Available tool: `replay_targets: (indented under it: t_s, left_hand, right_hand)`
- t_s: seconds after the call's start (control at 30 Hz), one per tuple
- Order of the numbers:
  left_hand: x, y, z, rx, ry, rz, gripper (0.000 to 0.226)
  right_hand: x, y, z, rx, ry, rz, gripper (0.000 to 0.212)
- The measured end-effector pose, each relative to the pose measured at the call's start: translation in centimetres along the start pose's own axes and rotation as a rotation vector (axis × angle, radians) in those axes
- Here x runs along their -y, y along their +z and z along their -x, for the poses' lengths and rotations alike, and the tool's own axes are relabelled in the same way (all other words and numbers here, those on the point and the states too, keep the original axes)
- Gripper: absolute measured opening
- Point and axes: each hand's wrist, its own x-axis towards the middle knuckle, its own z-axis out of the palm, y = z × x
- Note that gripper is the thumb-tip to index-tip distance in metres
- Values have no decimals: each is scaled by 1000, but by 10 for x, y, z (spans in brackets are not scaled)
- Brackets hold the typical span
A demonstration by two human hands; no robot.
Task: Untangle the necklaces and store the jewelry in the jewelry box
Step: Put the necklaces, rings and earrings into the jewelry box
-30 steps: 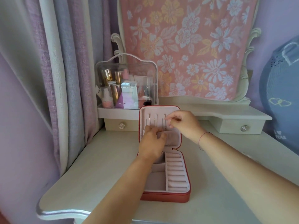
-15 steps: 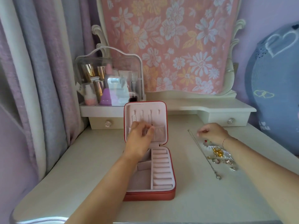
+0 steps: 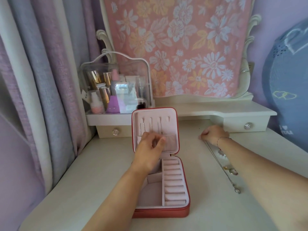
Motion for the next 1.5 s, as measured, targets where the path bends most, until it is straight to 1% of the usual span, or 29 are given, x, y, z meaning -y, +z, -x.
replay_targets:
  t_s: [0.07,0.17,0.4,0.47,0.6,0.67,0.7,0.8,0.87,0.9,0.97,1.03,1.13,1.2,1.33,1.43,1.47,1.5]
  left_hand:
    - [0,0,1,11,7,-11,19]
    - [-1,-1,0,6,16,-15,20]
    - [1,-1,-1,22,27,-43,15]
    - [2,-1,-1,28,23,-45,13]
    - [2,0,-2,9,29,-51,14]
    - [0,0,-2,-13,51,-54,14]
    - [-1,0,-1,-29,67,-46,15]
    - [-5,-1,-1,-87,64,67,17]
    - [-12,-1,0,-83,10,182,13]
    - [-17,0,0,-55,-21,241,12]
    - [-31,3,1,56,-84,392,17]
    - [-46,6,3,201,-150,511,26]
    - [-64,10,7,402,-153,597,35]
    - [-73,8,8,446,-166,622,30]
    - [-71,0,3,389,-201,564,15]
    - [-68,-8,-2,314,-202,475,6]
    - [-67,-10,-4,269,-204,434,9]
    - [-65,-12,-7,214,-205,391,14]
  right_hand:
    - [2,1,-2,-13,15,19,19]
    - [1,1,-4,-11,17,-19,17]
    - [-3,0,-9,114,-22,25,19]
    - [-7,-2,-10,157,-57,-25,17]
    - [-5,-19,-1,217,-166,-132,31]
    - [4,-35,13,240,-235,-215,31]
    - [9,-42,20,253,-271,-295,28]
    - [22,-61,44,325,-369,-552,18]
    - [29,-70,60,373,-417,-637,18]
    - [32,-75,68,399,-445,-665,18]
    - [40,-83,84,432,-505,-687,19]
    - [48,-87,98,424,-566,-658,20]
    - [60,-89,113,395,-641,-604,22]
    - [66,-88,118,380,-649,-630,21]
    - [71,-81,120,300,-591,-688,19]
    - [76,-73,120,255,-535,-729,7]
    - [78,-69,119,245,-513,-734,3]
    - [80,-66,117,228,-488,-728,7]
